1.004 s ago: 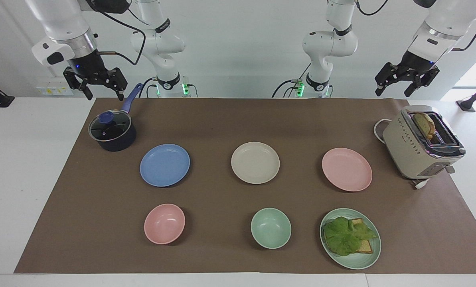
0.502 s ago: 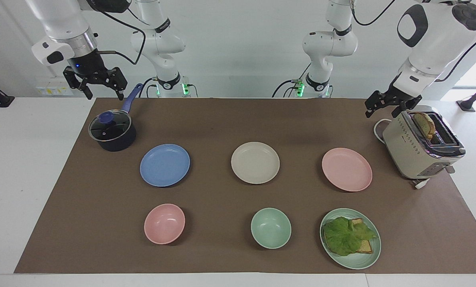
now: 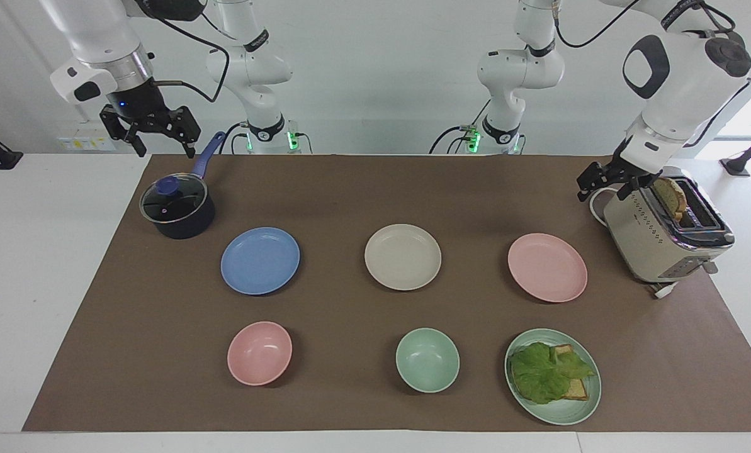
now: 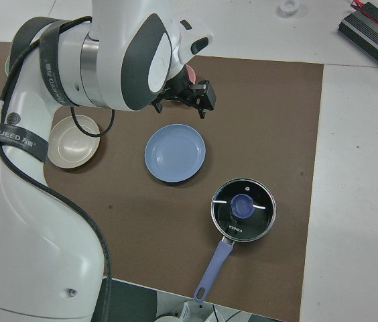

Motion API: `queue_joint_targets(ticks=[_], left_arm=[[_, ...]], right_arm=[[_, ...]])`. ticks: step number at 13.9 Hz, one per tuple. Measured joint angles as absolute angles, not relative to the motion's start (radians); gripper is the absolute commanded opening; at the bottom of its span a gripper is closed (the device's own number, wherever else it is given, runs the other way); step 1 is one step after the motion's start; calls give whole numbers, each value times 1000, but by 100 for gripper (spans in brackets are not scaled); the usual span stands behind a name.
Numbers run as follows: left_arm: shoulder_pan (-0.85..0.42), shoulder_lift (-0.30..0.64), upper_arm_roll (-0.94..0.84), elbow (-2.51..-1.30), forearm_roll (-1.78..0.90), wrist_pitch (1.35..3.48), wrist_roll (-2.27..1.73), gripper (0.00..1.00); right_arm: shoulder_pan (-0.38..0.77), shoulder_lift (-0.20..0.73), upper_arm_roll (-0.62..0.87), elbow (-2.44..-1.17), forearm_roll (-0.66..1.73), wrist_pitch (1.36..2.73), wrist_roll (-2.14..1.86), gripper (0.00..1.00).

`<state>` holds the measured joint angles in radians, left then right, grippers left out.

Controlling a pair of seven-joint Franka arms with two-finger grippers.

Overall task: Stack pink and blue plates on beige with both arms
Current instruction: 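Reach the left gripper to the pink plate's rim and grasp it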

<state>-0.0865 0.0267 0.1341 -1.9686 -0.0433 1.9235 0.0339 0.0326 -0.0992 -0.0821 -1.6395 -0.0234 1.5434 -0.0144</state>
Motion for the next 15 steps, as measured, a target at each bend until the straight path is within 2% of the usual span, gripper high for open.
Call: queue_joint_targets(ticks=[7,11,12,13,15], left_arm=[[-56,195,134,-2048,-43,2152,32,100],[-44,225,134,-2072,-43,2170,19,100],[-40,225,134,-2082,-43,2177,18,81],[-40,225,133,-2087,-43,2180,15,57],[-41,225,129,-2087,-43,2180,11,21]], right_arm=[[33,-99,-82,-1644,-23,1543,-14,100],[33,-100,-82,-1645,-23,1543,-14,100],[33,-100,-82,-1645,-23,1543,-14,100],[33,-100,-82,-1645,-23,1543,-14,100],[33,-101,-82,-1645,-23,1543,-14,100]])
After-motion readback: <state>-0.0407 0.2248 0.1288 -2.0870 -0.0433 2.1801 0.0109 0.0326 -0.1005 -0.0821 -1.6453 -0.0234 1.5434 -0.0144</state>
